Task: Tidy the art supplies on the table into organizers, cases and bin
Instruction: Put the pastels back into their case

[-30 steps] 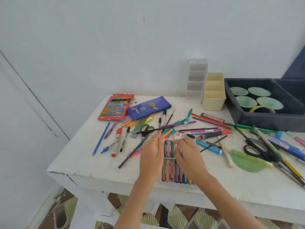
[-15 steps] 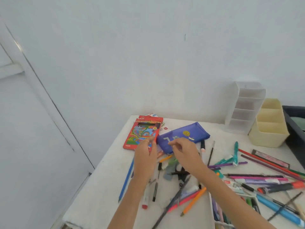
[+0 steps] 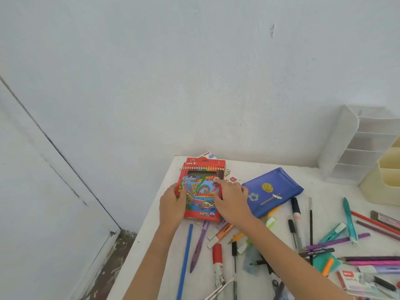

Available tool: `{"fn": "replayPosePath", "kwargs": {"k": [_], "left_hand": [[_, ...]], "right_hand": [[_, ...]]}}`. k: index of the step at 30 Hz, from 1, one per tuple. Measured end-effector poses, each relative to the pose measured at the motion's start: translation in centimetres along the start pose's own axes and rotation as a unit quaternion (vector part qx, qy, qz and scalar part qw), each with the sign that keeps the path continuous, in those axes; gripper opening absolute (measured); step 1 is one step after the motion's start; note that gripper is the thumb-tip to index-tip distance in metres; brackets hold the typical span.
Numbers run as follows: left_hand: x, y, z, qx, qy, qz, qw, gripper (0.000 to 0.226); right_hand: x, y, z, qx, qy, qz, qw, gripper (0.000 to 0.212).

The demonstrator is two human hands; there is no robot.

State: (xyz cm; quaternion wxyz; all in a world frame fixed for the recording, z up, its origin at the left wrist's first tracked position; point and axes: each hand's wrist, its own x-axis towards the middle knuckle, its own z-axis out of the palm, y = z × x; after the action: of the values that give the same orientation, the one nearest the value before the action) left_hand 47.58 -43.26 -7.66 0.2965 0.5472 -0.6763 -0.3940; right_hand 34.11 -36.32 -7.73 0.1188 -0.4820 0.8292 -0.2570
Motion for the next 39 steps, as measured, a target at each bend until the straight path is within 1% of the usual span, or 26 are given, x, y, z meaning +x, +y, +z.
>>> {"fn": "replayPosePath", "kwargs": {"k": [3,5,8,11,13,14,18,21,24,27,28,30,32,34,36,37,39], "left_hand": [[0.1,0.7,-0.2,-0.036,0.023,0.008,0.999,0.033],[0.2,1.7,-0.2,-0.045,0.023,0.034,0.998,0.033],[0.5,3.6,1.0,-0.051,-0.009,0.068,0.996,0.033],[0.8,5.4,3.4,-0.053,-0.051,0.087,0.993,0.037],[0.7,6.4,5.5,-0.034,-0.08,0.118,0.989,0.037],[0.5,6.9,6.5,-0.02,-0.096,0.134,0.986,0.037],[-0.6,8.0,10.2,-0.013,-0.17,0.173,0.97,0.037],[-1.1,8.1,12.2,-0.014,-0.203,0.187,0.961,0.037],[-1.3,8.0,13.1,-0.011,-0.223,0.195,0.955,0.038],[-1.3,8.1,12.8,-0.029,-0.214,0.195,0.957,0.038],[-1.1,8.1,12.5,-0.035,-0.202,0.192,0.96,0.038],[-0.4,8.2,11.6,-0.041,-0.167,0.182,0.968,0.037],[0.6,8.2,10.6,-0.043,-0.12,0.159,0.979,0.036],[1.8,7.7,9.5,-0.046,-0.077,0.119,0.989,0.034],[3.1,6.7,8.5,-0.05,-0.041,0.076,0.995,0.037],[3.6,6.1,8.1,-0.036,-0.023,0.059,0.997,0.042],[4.3,4.7,7.3,0.024,0.004,0.022,0.999,0.056]], "right_hand": [[0.3,-0.2,0.1,0.055,0.041,0.006,0.998,0.044],[0.6,-0.2,-0.3,0.086,0.091,0.01,0.992,0.043],[1.2,0.8,-1.1,0.163,0.169,0.046,0.971,0.036],[1.4,2.8,-2.4,0.211,0.212,0.102,0.949,0.028],[1.3,4.5,-3.5,0.213,0.242,0.13,0.938,0.015],[1.2,5.4,-4.1,0.208,0.255,0.142,0.934,0.012],[0.4,9.4,-5.9,0.126,0.288,0.171,0.934,0.02],[-0.2,11.9,-6.5,0.124,0.269,0.188,0.936,0.031],[-0.8,12.6,-7.0,0.113,0.253,0.192,0.941,0.037],[-0.7,12.0,-7.3,0.034,0.273,0.188,0.943,0.037],[-0.4,11.6,-7.3,0.019,0.281,0.171,0.944,0.037],[0.6,9.9,-7.2,0.019,0.29,0.11,0.95,0.037],[1.8,7.8,-6.7,0.03,0.279,0.054,0.958,0.033],[3.2,5.7,-6.0,0.043,0.239,0.005,0.97,0.03],[4.6,3.9,-4.8,0.047,0.177,-0.04,0.982,0.031],[5.2,3.3,-4.2,0.035,0.143,-0.052,0.988,0.032],[6.3,2.4,-2.9,-0.037,0.068,-0.038,0.996,0.035]]}}
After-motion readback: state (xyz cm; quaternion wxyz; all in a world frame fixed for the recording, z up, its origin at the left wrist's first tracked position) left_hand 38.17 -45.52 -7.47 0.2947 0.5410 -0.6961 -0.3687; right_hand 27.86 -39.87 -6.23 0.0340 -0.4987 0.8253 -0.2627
